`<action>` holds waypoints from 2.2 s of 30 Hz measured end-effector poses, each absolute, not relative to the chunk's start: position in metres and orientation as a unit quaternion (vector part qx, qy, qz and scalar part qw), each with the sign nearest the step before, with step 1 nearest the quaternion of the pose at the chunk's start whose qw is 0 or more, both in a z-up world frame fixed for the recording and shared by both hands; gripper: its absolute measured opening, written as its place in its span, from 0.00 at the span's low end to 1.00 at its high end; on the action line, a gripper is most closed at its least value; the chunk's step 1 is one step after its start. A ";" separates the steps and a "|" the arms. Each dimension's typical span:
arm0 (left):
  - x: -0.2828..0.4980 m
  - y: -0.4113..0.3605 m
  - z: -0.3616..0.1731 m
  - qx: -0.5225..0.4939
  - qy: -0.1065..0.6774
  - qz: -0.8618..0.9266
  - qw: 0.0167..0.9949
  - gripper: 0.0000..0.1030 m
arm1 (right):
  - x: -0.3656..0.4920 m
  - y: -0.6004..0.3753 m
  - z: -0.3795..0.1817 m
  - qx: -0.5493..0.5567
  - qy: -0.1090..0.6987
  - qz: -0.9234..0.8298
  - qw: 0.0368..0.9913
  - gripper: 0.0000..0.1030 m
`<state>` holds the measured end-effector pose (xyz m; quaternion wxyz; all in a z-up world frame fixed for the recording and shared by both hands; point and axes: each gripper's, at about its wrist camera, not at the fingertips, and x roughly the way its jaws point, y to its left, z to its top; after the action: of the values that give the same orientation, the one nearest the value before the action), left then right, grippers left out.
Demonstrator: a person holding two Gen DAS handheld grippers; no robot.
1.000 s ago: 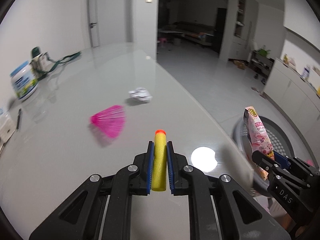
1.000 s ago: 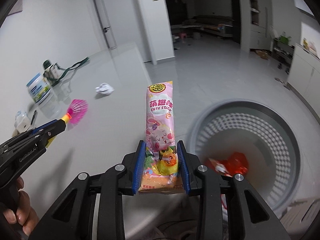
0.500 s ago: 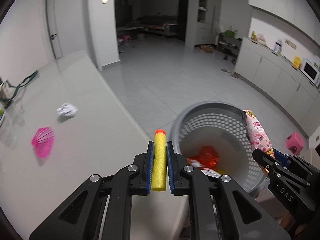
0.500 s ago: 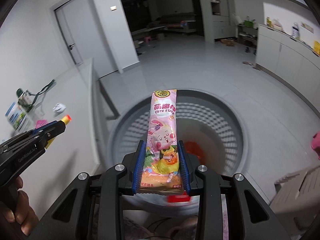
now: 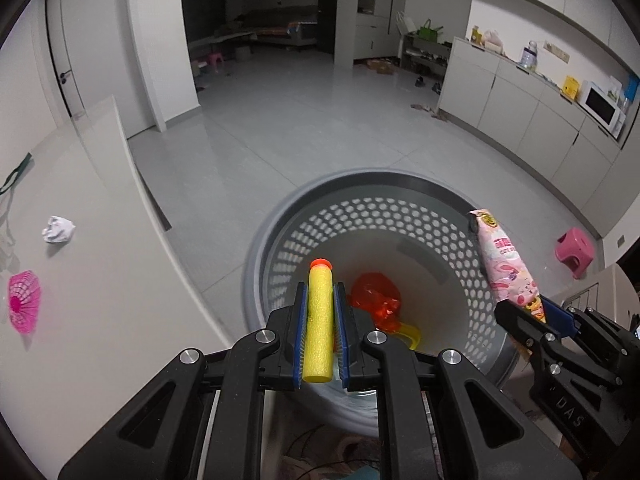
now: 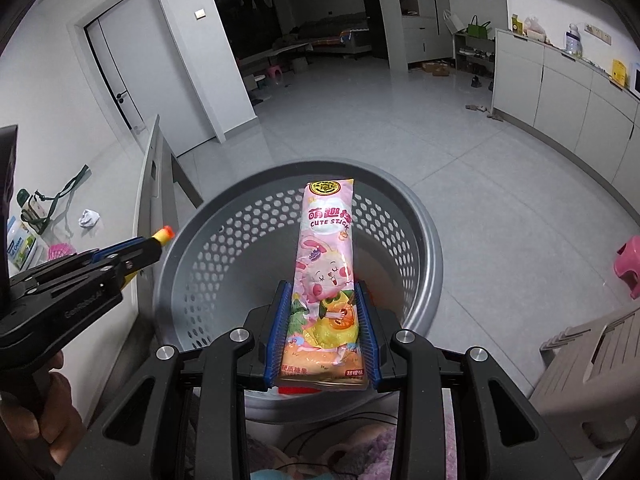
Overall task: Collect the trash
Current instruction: 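Carry dart and snack bar over the grey basket and open both tools, then return both tools from the basket to the shuttlecock and paper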
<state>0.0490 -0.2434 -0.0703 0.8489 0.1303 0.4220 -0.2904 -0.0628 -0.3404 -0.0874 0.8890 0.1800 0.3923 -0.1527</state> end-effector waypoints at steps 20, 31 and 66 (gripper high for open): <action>0.052 -0.264 -0.084 0.150 0.447 -0.285 0.835 0.22 | -0.063 -0.346 -0.090 0.186 0.387 -0.146 0.891 0.41; 0.047 -0.257 -0.076 0.147 0.420 -0.273 0.853 0.72 | -0.070 -0.347 -0.086 0.190 0.375 -0.152 0.895 0.49; 0.042 -0.180 -0.030 0.102 0.372 -0.235 0.892 0.84 | -0.060 -0.300 -0.050 0.173 0.342 -0.110 0.917 0.58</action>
<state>0.0425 -0.1799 -0.0296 0.8920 0.1019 0.3722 -0.2354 -0.0596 -0.3004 -0.0495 0.9172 0.1731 0.3417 -0.1097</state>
